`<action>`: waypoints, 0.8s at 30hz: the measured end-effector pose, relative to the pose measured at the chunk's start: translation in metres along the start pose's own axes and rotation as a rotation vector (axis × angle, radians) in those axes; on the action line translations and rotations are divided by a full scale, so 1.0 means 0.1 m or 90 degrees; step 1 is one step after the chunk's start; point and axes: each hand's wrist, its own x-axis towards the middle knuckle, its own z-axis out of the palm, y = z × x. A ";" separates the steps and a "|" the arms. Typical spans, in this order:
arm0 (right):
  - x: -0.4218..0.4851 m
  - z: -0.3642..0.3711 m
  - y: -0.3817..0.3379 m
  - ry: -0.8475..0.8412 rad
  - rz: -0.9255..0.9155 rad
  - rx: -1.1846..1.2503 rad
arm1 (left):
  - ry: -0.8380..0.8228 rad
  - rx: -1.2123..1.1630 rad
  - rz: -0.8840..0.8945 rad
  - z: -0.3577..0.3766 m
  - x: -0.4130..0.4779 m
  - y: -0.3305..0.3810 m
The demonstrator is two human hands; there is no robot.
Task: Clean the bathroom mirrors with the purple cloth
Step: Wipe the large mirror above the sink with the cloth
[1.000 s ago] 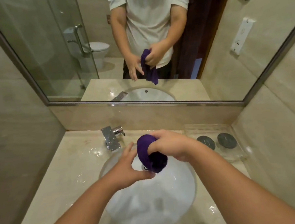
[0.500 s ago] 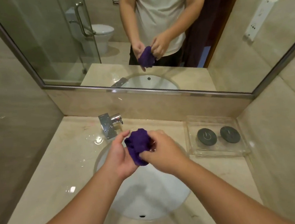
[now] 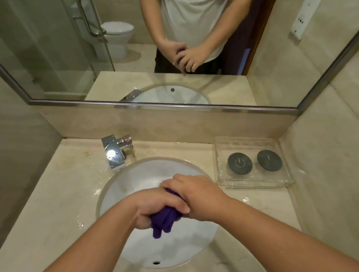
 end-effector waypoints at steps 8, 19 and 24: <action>0.05 -0.10 -0.01 -0.023 0.111 -0.137 | 0.165 0.322 0.018 0.18 0.10 0.18; 0.36 -0.09 -0.27 -0.134 0.214 -0.247 | 0.405 0.778 -0.025 0.09 0.18 0.08; 0.51 -0.30 -0.20 -0.289 0.225 -0.053 | 0.254 0.595 -0.035 -0.13 0.09 0.06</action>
